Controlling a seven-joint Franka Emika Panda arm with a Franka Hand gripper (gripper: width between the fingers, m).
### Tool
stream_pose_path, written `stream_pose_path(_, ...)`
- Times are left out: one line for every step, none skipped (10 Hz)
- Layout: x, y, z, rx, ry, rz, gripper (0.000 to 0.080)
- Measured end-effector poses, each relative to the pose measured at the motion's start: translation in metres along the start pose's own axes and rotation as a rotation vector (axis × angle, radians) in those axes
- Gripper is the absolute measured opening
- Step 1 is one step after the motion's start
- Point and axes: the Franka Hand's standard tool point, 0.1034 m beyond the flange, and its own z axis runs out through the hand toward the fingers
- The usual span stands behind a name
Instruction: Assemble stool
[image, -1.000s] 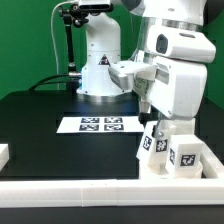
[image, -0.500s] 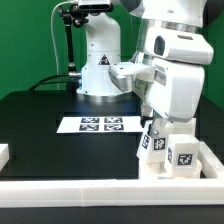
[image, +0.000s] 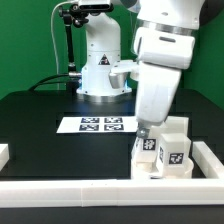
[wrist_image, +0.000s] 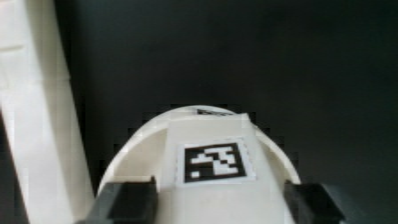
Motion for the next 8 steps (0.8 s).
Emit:
stream_pose_path(-0.002,0.0011,0.0004,0.006,0.008,0.096,0.034)
stream_pose_path(-0.005,0.0019,0.0013,0.008,0.008,0.145,0.0341)
stream_pose_path(-0.0044,0.0016,0.0013,0.008,0.007,0.251,0.0341)
stream_pose_path(-0.0044,0.0016,0.0014,0.008,0.007,0.332,0.0341)
stream_pose_path(-0.0044,0.0015,0.0014,0.009,0.007,0.412,0.0341)
stream_pose_path(-0.0044,0.0014,0.0015,0.009,0.006,0.501,0.0341)
stream_pose_path(-0.0044,0.0012,0.0017,0.01,0.006,0.582,0.0341)
stream_pose_path(-0.005,0.001,0.0023,0.027,0.023,0.697,0.0341)
